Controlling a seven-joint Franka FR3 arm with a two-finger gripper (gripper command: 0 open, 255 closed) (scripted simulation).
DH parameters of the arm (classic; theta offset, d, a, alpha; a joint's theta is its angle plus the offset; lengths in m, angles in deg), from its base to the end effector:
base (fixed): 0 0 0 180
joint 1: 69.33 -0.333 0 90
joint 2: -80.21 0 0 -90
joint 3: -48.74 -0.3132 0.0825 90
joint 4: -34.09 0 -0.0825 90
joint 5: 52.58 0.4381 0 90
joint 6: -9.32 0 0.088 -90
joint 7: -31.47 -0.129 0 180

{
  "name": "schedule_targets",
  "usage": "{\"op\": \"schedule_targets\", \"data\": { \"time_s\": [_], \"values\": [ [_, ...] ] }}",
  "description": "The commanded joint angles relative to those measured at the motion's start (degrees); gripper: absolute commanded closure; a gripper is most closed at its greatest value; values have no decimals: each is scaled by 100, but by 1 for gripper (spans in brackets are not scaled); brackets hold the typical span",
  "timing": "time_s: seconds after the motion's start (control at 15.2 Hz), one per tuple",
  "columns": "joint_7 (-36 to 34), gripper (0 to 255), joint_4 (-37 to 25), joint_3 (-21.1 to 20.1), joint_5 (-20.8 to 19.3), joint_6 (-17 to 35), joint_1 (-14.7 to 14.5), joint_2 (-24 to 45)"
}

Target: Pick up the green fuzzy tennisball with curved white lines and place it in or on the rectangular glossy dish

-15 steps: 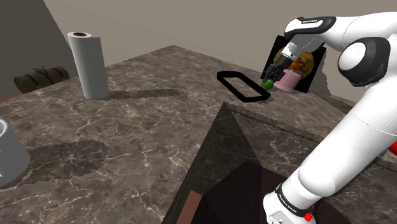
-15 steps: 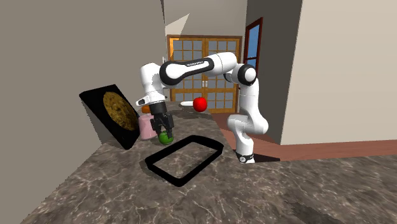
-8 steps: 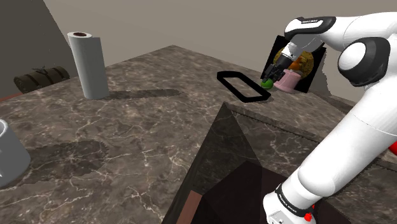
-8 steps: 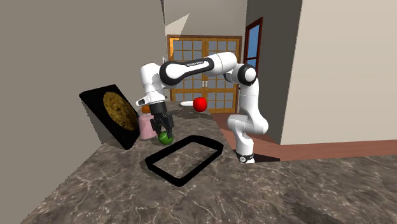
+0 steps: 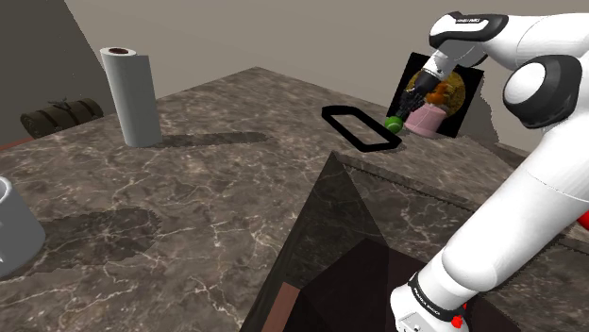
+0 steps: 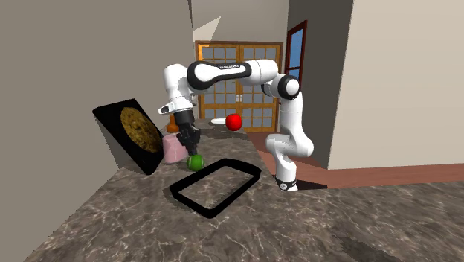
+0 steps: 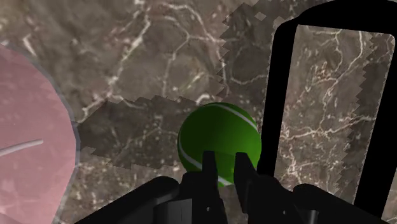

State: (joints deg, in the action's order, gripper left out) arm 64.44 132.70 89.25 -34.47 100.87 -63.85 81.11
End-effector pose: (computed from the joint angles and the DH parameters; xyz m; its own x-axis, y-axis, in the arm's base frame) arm 0.4485 -0.4048 0.5219 0.9638 -0.2625 0.0476 -0.2338 -0.9170 -0.3232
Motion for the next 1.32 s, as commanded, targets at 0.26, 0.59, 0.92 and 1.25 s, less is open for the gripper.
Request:
{"op": "schedule_targets", "data": {
  "time_s": [0.26, 0.59, 0.92, 1.25],
  "values": [
    [-37, 0, -251, 14, 21, -242, 18, 75],
    [-762, 0, -639, -331, -1473, -314, -494, 672],
    [-812, 0, -74, -348, -1543, 144, -546, 538],
    [-812, 0, -74, -348, -1543, 144, -545, 538]
  ]
}}
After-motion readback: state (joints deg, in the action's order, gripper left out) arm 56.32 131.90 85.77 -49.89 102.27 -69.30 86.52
